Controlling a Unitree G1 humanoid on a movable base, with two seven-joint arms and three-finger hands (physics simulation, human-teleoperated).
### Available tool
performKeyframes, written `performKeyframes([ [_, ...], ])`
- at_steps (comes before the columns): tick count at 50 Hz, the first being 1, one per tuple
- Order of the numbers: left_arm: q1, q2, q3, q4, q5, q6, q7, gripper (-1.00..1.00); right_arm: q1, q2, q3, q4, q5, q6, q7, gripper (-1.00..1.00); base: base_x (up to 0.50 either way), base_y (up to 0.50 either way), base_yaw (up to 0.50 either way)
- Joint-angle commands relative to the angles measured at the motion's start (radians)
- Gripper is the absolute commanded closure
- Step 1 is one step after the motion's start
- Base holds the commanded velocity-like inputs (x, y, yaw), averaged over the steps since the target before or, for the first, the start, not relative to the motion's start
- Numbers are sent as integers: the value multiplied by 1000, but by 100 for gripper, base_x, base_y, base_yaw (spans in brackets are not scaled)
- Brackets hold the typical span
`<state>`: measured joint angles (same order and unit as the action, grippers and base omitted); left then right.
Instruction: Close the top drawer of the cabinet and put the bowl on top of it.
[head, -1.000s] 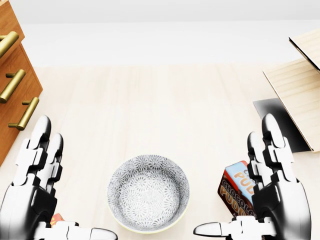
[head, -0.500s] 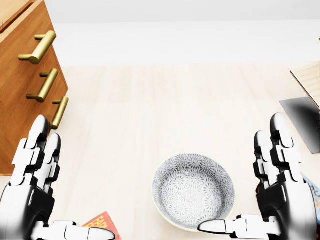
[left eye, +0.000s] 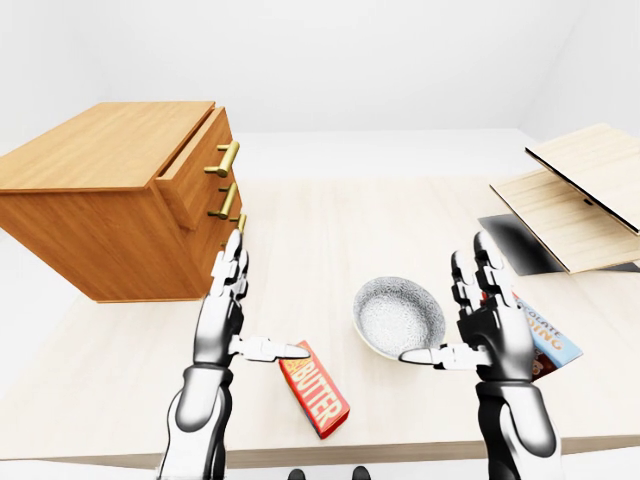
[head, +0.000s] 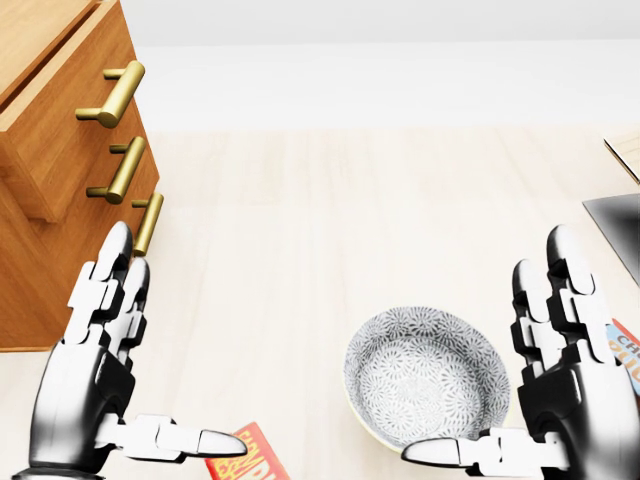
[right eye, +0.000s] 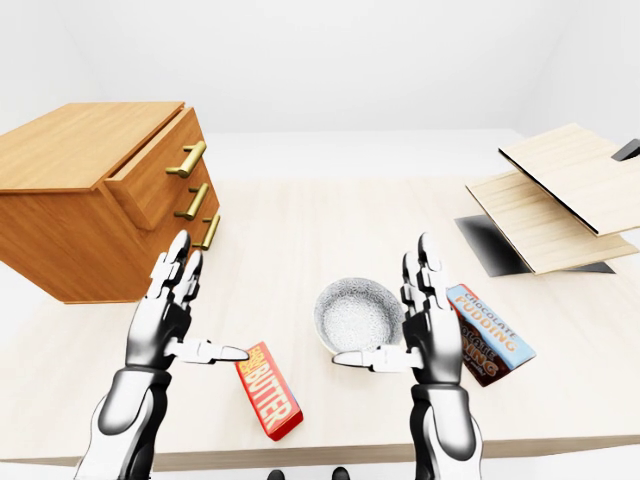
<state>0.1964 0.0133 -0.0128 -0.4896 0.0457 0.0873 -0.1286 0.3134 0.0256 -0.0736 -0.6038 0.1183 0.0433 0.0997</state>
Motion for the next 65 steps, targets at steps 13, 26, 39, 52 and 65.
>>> performKeyframes([
  [13, -290, 19, 29, 159, 39, 0, -7, -100, 24, -5, 8, 10, 16, -67, 51, -100, 0, 0, 0],
  [26, -385, 44, 68, 206, 9, 0, -4, -100, 28, 2, 2, 0, 15, -62, 48, -100, 0, 0, 0],
  [39, -468, 63, 77, 290, -51, 0, -46, -100, 34, 6, -12, -16, 24, -63, 46, -100, 0, 0, 0],
  [52, -550, 114, 143, 298, -191, 0, -75, -100, 44, 10, -14, -34, 31, -55, 51, -100, 0, 0, 0],
  [65, -583, 141, 155, 307, -288, 0, -47, -100, 44, 9, -14, -31, 33, -61, 52, -100, 0, 0, 0],
])
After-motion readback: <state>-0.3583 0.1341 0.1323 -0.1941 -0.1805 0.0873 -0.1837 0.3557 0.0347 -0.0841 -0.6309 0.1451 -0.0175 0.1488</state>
